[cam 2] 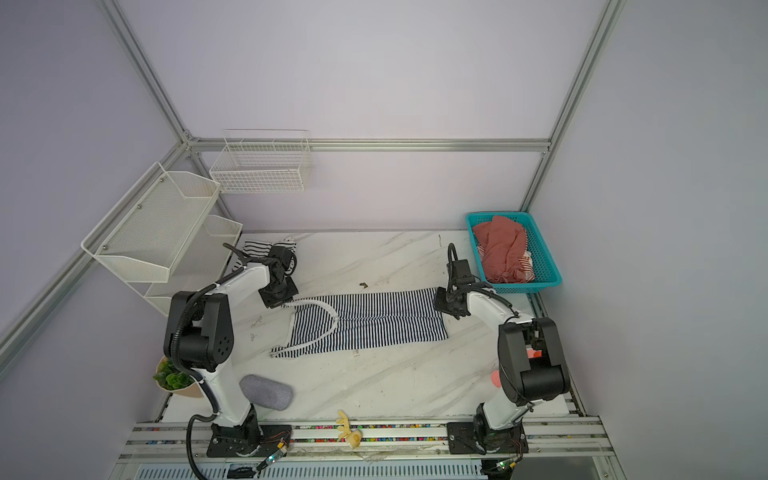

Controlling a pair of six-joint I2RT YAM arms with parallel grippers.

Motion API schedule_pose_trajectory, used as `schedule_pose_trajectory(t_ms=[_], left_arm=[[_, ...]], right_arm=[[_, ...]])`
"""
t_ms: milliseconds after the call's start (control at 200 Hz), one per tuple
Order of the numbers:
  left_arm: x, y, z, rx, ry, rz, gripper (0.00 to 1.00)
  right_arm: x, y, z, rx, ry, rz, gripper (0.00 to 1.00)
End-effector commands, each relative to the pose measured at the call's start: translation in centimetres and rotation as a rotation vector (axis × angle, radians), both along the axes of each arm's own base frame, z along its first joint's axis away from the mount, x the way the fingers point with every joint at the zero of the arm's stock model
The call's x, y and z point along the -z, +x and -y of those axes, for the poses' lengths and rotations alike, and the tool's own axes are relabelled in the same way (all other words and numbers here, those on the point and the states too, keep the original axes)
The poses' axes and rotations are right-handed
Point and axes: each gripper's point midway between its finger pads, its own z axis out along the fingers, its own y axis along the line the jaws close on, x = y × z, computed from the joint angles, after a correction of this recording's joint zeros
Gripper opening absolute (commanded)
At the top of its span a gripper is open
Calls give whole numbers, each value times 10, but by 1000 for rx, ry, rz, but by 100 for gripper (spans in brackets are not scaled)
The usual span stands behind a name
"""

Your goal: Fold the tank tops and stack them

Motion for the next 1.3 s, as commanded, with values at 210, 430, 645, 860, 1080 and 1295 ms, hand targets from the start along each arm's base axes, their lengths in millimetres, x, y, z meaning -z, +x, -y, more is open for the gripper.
schedule_pose_trajectory(t_ms=[210,430,645,860,1080,1295], left_arm=[[11,-27,-12,-52,35,-26,19],[2,-36,-20,-71,77,-27,19],[-45,-17,-15,-69,56,86,19],[-67,1,40,54,-44,156,20],[-28,3,104,204,-118,48,19],[3,5,122,243,-145,-23,14]], right_arm=[[2,-4,-3,-9,1,-5,38],[-1,-6,-3,-11,4,-2,38],[-17,1,-23,-50,34,38,38],[-19,14,-75,-174,48,44,38],[9,22,-116,-300,65,-16,20],[37,15,-109,-318,9,-80,5]])
